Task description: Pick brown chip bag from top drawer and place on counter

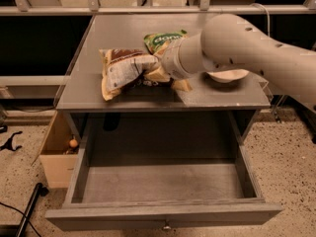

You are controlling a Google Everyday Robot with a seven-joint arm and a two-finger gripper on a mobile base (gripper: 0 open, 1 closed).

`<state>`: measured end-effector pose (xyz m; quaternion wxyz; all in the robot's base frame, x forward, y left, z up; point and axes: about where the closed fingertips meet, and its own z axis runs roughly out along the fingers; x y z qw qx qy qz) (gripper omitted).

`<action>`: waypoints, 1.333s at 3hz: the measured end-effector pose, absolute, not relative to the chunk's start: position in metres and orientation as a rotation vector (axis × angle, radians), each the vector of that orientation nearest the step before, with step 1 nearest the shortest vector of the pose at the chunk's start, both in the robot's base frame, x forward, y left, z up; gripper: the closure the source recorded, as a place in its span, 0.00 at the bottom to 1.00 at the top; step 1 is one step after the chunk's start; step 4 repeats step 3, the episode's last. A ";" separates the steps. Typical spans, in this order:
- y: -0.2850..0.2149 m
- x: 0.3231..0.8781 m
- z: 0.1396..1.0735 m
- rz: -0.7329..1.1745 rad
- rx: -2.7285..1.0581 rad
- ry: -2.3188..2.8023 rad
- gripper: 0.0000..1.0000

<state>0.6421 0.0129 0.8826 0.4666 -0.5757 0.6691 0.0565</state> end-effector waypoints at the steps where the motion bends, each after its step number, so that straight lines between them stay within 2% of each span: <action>1: 0.013 0.642 0.883 0.139 -1.413 1.642 0.10; 2: 0.013 0.642 0.883 0.139 -1.413 1.642 0.00; 4: 0.013 0.642 0.883 0.139 -1.413 1.642 0.00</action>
Offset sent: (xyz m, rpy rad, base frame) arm 0.0000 0.0000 0.0000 0.0000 0.0000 0.0000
